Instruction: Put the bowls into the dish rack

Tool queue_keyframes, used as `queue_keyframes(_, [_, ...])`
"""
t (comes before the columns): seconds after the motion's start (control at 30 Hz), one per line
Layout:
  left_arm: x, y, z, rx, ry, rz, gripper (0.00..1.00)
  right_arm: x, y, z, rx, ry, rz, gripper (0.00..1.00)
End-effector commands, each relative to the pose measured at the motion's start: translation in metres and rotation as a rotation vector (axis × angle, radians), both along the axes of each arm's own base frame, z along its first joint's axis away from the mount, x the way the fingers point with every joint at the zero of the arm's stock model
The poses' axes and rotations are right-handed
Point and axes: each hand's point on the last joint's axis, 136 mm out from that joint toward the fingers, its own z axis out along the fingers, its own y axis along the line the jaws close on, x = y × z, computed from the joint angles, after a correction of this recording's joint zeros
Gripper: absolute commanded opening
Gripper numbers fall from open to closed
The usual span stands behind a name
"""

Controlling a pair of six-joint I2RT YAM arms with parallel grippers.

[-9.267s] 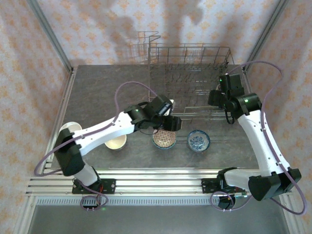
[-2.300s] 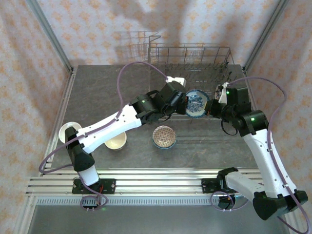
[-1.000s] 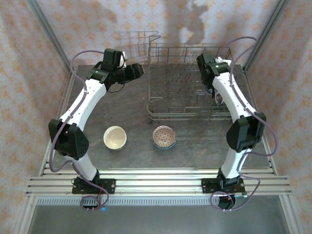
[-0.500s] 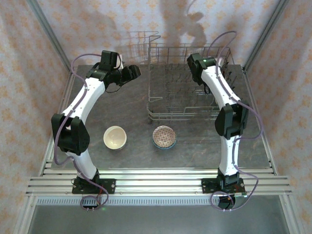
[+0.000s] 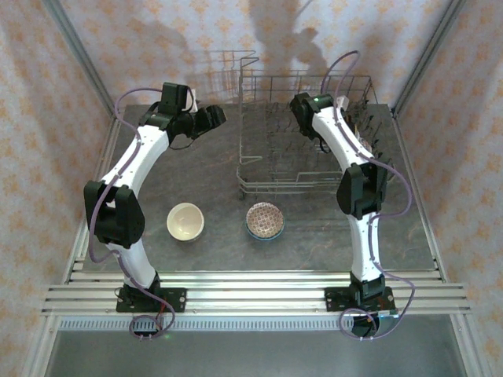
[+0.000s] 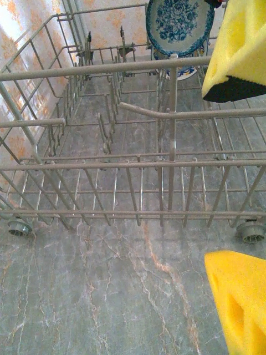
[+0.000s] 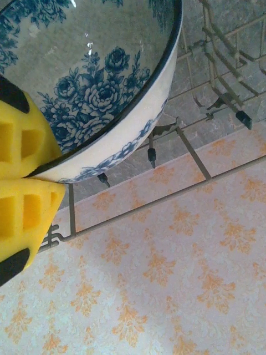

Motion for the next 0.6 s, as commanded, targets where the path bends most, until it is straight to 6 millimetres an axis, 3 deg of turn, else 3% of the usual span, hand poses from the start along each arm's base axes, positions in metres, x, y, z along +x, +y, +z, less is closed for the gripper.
queue_keyframes(0.0, [0.001, 0.000, 0.000, -0.020, -0.008, -0.009, 0.72, -0.002, -0.010, 0.027, -0.099, -0.047, -0.016, 0.00])
queue_keyframes(0.2, [0.002, 0.000, -0.001, -0.024, -0.004, -0.007, 0.72, -0.003, -0.014, 0.029, -0.136, -0.036, -0.025, 0.00])
queue_keyframes(0.57, [0.001, -0.002, -0.003, -0.031, -0.003, -0.016, 0.72, -0.001, -0.019, 0.052, -0.240, -0.030, -0.007, 0.00])
